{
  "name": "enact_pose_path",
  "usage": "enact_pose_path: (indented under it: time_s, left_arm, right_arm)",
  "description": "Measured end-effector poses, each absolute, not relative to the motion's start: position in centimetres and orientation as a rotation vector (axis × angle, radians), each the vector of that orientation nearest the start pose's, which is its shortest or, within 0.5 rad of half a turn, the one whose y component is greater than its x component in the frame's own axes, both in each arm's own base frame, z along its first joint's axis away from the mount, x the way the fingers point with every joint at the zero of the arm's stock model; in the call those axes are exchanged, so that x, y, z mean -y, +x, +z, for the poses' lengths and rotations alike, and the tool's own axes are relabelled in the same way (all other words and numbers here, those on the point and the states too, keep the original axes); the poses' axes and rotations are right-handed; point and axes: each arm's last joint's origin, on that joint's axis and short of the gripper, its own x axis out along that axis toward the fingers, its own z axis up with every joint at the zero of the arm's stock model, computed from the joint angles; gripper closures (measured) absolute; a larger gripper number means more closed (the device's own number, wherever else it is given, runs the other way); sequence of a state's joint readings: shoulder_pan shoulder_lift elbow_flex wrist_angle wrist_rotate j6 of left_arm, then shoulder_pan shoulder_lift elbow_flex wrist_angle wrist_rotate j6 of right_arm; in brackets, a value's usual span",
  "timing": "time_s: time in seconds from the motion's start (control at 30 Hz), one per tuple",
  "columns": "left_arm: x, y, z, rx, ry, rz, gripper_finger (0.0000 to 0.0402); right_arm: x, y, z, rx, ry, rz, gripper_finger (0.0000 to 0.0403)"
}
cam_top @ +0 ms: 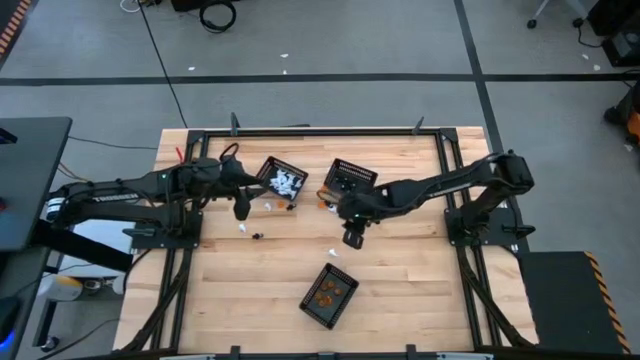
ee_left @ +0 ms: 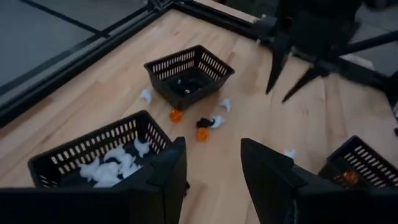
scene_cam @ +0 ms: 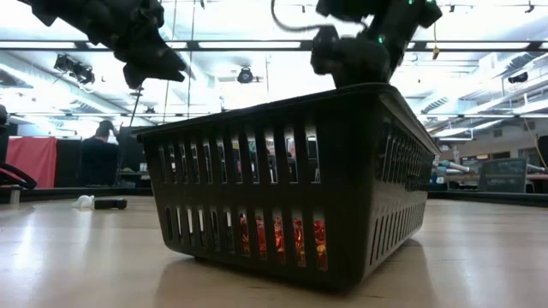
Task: Sort Halloween decoration
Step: Put the white ghost toy into the top left black basket
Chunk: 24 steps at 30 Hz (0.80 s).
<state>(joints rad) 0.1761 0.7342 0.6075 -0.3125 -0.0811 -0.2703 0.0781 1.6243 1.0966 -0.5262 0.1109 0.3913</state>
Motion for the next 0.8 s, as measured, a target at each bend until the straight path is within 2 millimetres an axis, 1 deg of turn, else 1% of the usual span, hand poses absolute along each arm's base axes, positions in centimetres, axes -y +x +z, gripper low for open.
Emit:
enact_pose_path:
  time_s: [0.13,0.23,0.3,0.37,0.43,0.53,0.6,0.7,0.8]
  left_arm:
    - [-3.1,16.0,26.7,-0.406,-0.320,0.319,0.0241]
    - [-3.1,16.0,26.7,-0.399,-0.338,0.323,0.0241]
    - [-3.1,16.0,26.7,-0.397,-0.351,0.327,0.0241]
    - [-3.1,16.0,26.7,-0.396,-0.365,0.331,0.0241]
    - [-3.1,16.0,26.7,-0.394,-0.379,0.336,0.0241]
    - [-3.2,16.0,26.7,-0.388,-0.387,0.358,0.0241]
    - [-3.2,16.0,26.7,-0.383,-0.385,0.378,0.0241]
    - [-3.3,16.0,26.7,-0.377,-0.381,0.400,0.0241]
    - [-3.3,16.0,26.7,-0.383,-0.381,0.408,0.0241]
  right_arm:
    - [-2.2,32.9,19.3,-1.108,0.157,-0.110,0.0236]
    - [-2.0,32.9,17.9,-1.186,0.007,-0.032,0.0210]
    - [-1.9,32.9,17.4,-1.213,-0.079,-0.035,0.0197]
    - [-1.6,33.1,17.4,-1.243,-0.125,-0.027,0.0190]
    - [-1.2,33.3,17.8,-1.233,-0.132,-0.011,0.0190]
    - [0.0,33.5,18.1,-1.224,-0.057,0.000,0.0197]
    - [1.0,33.8,17.8,-1.244,0.000,-0.001,0.0203]
    - [2.2,34.9,17.5,-1.290,0.003,0.000,0.0210]
    - [2.6,36.7,17.2,-1.321,-0.065,0.034,0.0213]
